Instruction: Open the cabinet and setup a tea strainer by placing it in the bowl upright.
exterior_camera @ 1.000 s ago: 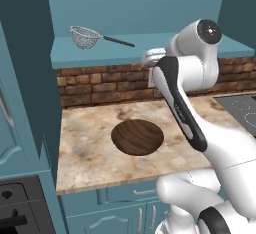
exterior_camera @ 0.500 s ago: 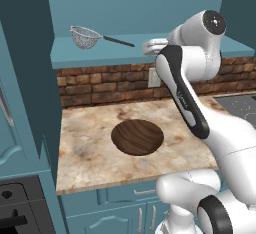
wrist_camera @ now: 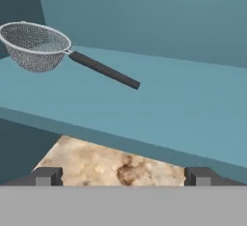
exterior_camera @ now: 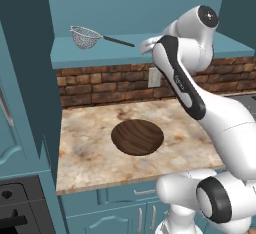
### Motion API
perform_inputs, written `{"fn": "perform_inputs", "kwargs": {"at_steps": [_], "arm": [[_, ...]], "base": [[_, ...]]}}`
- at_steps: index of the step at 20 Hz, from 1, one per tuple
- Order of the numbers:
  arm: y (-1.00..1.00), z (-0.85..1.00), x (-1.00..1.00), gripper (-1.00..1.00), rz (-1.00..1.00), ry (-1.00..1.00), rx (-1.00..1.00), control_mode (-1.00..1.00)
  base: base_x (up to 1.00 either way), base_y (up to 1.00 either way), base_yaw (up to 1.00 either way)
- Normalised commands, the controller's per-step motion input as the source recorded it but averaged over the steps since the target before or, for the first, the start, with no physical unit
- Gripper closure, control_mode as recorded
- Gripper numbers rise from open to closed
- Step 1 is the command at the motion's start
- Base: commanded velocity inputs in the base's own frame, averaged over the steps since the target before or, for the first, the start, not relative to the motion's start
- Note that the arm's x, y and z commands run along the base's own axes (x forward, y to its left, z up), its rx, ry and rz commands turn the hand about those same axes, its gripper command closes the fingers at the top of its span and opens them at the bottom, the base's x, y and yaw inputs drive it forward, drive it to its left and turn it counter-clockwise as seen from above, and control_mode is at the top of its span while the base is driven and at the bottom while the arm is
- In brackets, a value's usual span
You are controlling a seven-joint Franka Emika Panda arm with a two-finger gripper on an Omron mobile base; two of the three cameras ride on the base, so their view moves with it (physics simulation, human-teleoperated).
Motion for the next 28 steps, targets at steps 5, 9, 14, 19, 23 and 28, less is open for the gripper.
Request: {"fn": "perform_inputs", "kwargs": {"at_steps": [5, 9, 14, 19, 23, 28], "arm": [[0.01, 0.00, 0.40, -1.00, 0.14, 0.00, -0.01, -1.00], [0.13, 0.00, 0.41, -1.00, 0.05, 0.00, -0.02, -1.00], [0.23, -0.03, 0.41, -1.00, 0.00, 0.00, -0.03, -1.00], [0.22, -0.09, 0.38, -1.00, 0.00, 0.00, -0.06, -1.00], [0.11, -0.17, 0.32, -1.00, 0.01, 0.00, -0.06, -1.00], [0.01, -0.04, 0.31, -1.00, 0.01, 0.00, -0.11, -1.00]], "base": [[0.00, 0.00, 0.00], [0.00, 0.00, 0.00], [0.00, 0.00, 0.00], [0.00, 0.00, 0.00], [0.00, 0.00, 0.00], [0.00, 0.00, 0.00]]}}
